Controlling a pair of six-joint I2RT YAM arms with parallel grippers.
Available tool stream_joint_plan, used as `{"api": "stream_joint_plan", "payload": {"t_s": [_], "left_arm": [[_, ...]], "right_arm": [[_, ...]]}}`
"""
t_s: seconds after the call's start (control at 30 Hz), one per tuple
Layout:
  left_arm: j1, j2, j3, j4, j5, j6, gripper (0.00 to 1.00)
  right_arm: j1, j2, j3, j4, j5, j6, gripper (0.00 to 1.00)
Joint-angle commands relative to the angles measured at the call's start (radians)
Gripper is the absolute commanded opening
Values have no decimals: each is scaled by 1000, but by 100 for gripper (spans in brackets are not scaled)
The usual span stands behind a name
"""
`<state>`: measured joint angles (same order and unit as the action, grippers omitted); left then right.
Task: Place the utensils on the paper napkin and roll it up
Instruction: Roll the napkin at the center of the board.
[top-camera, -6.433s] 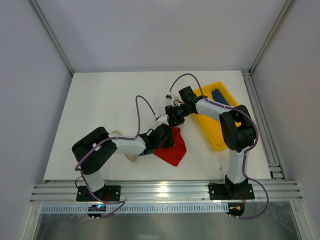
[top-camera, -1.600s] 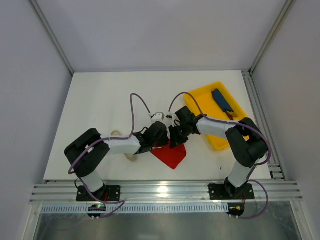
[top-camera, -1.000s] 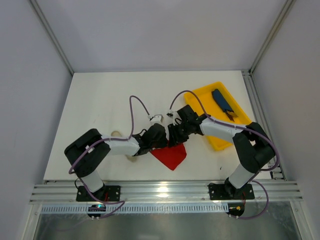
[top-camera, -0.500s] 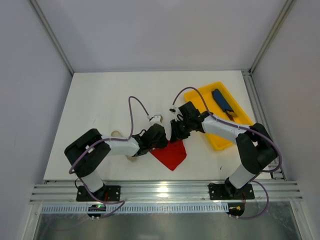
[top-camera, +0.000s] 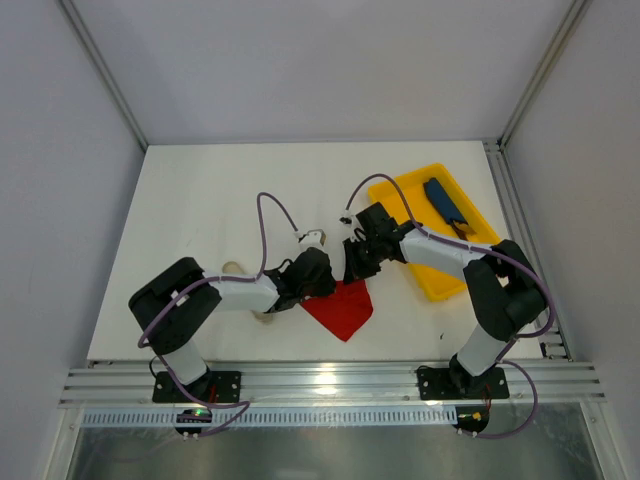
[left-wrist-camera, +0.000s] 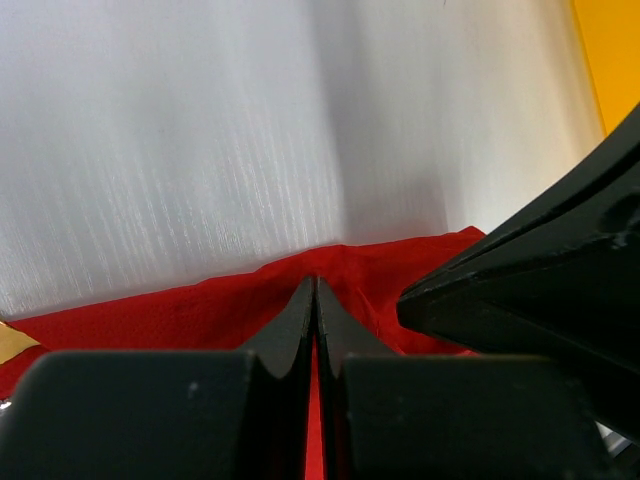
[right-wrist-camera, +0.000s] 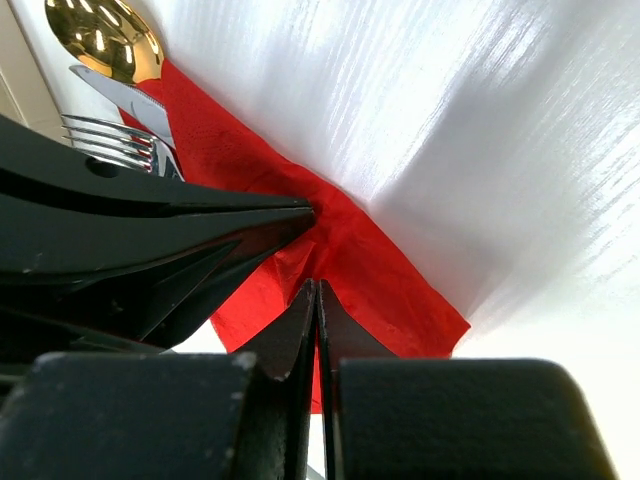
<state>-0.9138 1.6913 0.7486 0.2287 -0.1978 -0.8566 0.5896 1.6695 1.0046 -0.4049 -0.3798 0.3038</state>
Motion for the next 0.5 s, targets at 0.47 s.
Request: {"api": "stream_joint_plan", "payload": {"t_s": [0.47], "left_arm": [[1, -39, -3, 8, 9, 7, 0]], "right_arm": [[16, 12, -57, 74, -97, -3, 4]]}}
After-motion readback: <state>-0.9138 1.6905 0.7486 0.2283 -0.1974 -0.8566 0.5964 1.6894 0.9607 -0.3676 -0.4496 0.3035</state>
